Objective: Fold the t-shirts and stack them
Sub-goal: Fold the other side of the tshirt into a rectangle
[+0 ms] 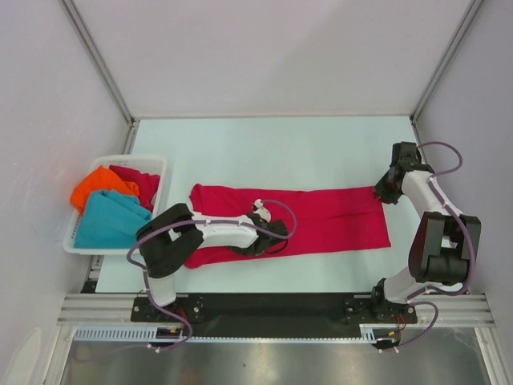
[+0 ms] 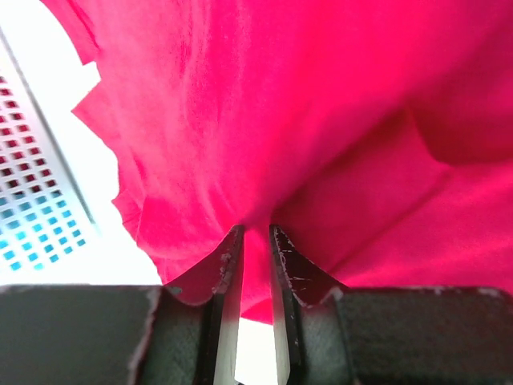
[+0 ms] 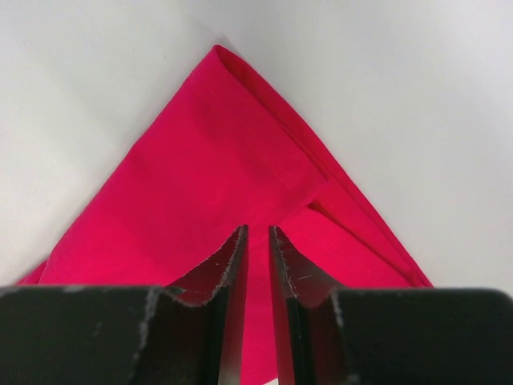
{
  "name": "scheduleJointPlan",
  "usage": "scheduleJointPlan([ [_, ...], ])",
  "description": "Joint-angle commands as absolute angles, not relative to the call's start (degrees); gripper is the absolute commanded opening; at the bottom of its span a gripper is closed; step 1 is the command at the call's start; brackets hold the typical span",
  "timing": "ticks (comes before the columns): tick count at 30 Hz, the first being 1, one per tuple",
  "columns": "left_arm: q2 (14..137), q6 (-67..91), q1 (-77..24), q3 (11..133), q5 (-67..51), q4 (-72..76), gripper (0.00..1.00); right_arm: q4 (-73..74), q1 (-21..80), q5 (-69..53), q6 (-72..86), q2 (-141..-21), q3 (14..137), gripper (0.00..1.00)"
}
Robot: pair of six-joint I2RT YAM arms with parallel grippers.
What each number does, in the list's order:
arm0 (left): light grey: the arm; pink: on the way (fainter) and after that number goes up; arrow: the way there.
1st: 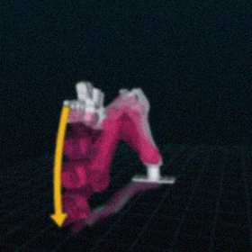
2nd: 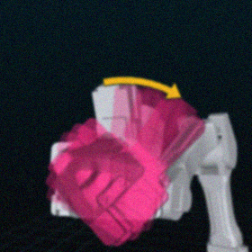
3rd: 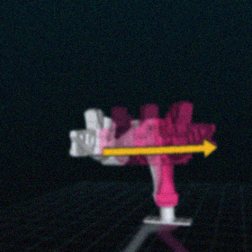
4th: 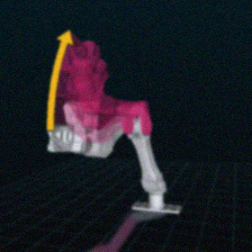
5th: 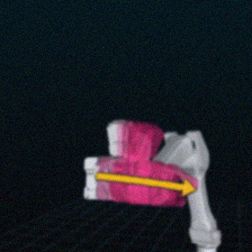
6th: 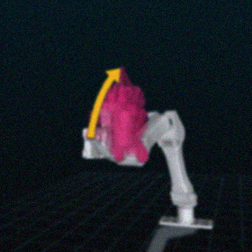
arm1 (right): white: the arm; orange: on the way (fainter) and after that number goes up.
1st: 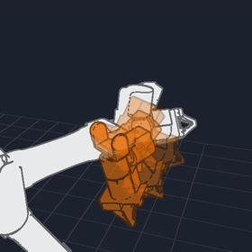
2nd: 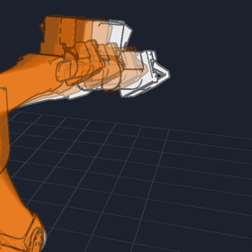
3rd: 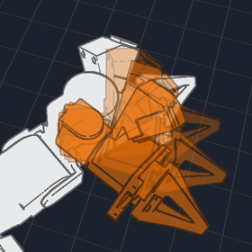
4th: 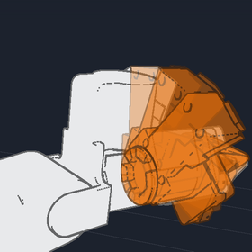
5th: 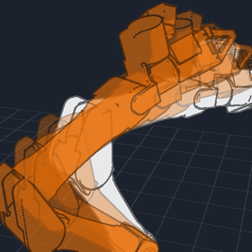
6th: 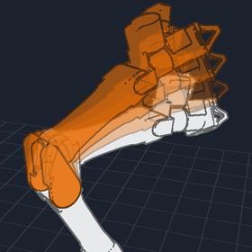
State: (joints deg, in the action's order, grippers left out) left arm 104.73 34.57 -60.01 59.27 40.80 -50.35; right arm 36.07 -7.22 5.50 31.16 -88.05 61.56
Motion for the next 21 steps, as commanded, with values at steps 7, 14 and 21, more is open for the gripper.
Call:
scheduleJointPlan([
  [7, 103.5, 39.9, -64.2, 63.9, 49.7, -52.0, 0.24, 35.4, -7.0, 5.5, 30.2, -86.0, 61.7, 0.21],
  [14, 105.8, 38.8, -64.5, 65.3, 50.7, -51.3, 0.24, 35.6, -7.0, 5.8, 30.2, -86.0, 61.8, 0.21],
  [21, 105.4, 36.5, -65.8, 65.5, 49.1, -47.1, 0.24, 35.9, -7.6, 6.2, 30.0, -85.5, 61.8, 0.21],
])
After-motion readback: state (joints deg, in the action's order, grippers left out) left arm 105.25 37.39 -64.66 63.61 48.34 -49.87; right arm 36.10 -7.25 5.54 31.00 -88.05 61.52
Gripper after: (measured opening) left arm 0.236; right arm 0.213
